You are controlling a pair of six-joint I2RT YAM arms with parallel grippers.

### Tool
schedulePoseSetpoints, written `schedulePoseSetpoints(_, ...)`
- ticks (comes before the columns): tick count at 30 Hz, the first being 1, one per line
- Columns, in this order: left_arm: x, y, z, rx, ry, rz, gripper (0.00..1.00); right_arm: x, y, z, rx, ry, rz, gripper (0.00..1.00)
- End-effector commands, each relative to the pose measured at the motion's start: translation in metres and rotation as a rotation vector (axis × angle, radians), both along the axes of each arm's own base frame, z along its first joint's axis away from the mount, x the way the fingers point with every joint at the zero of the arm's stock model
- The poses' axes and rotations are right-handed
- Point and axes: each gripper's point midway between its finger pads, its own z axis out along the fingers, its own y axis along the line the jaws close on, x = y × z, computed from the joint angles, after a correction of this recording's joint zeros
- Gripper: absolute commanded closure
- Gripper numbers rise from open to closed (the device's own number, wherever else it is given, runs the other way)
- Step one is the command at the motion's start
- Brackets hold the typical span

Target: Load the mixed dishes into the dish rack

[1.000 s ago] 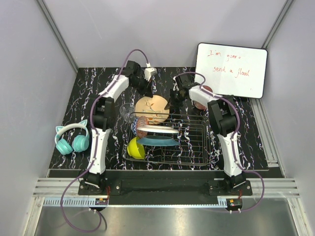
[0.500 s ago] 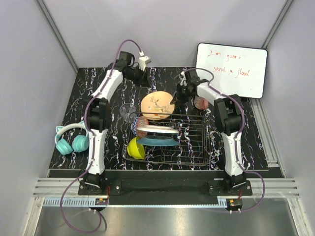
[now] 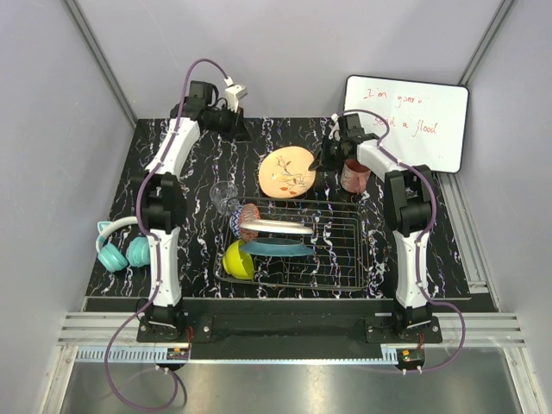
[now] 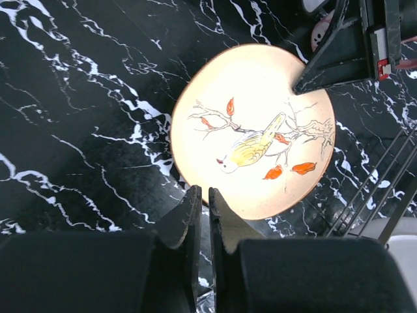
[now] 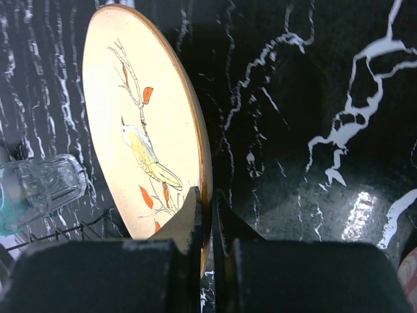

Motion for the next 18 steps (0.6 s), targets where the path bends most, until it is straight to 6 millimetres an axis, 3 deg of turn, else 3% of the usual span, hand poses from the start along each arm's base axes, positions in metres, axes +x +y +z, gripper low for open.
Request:
schedulePoseSetpoints(1,-0.009,-0.001,0.042,-0.052,-0.062,-0.015,0.89,0.029,0.027,0.146,0.161,-0.352,0.094,1.0)
schedulePoseSetpoints(5,-0.017,0.008,0.042,-0.049,-0.046,-0.002,0.89,0.036,0.03,0.19,0.175,-0.46,0.116,1.0)
schedulePoseSetpoints(6,-0.019,0.01,0.04,-0.05,-0.036,0.007,0.9,0.04,0.029,0.212,0.18,-0.511,0.118,1.0)
schedulePoseSetpoints(8,-0.022,0.018,0.048,-0.067,-0.021,0.033,0.9,0.039,0.025,0.227,0.145,-0.537,0.126,1.0)
schedulePoseSetpoints(9,-0.024,0.02,0.052,-0.084,-0.013,0.035,0.9,0.04,0.023,0.247,0.135,-0.58,0.128,1.0)
schedulePoseSetpoints(11,-0.027,0.031,0.067,-0.12,0.002,0.07,0.9,0.035,0.014,0.252,0.069,-0.606,0.126,1.0)
schedulePoseSetpoints(12,-0.029,0.034,0.072,-0.139,0.008,0.076,0.91,0.027,0.009,0.272,0.058,-0.647,0.12,1.0)
schedulePoseSetpoints(14,-0.032,0.046,0.087,-0.169,0.021,0.12,0.91,0.016,0.002,0.274,0.015,-0.666,0.128,1.0)
schedulePoseSetpoints(15,-0.034,0.05,0.089,-0.174,0.037,0.143,0.92,0.0,-0.004,0.298,0.007,-0.715,0.127,1.0)
schedulePoseSetpoints(18,-0.052,0.057,0.107,-0.169,0.033,0.179,0.92,-0.035,-0.018,0.32,-0.033,-0.786,0.125,1.0)
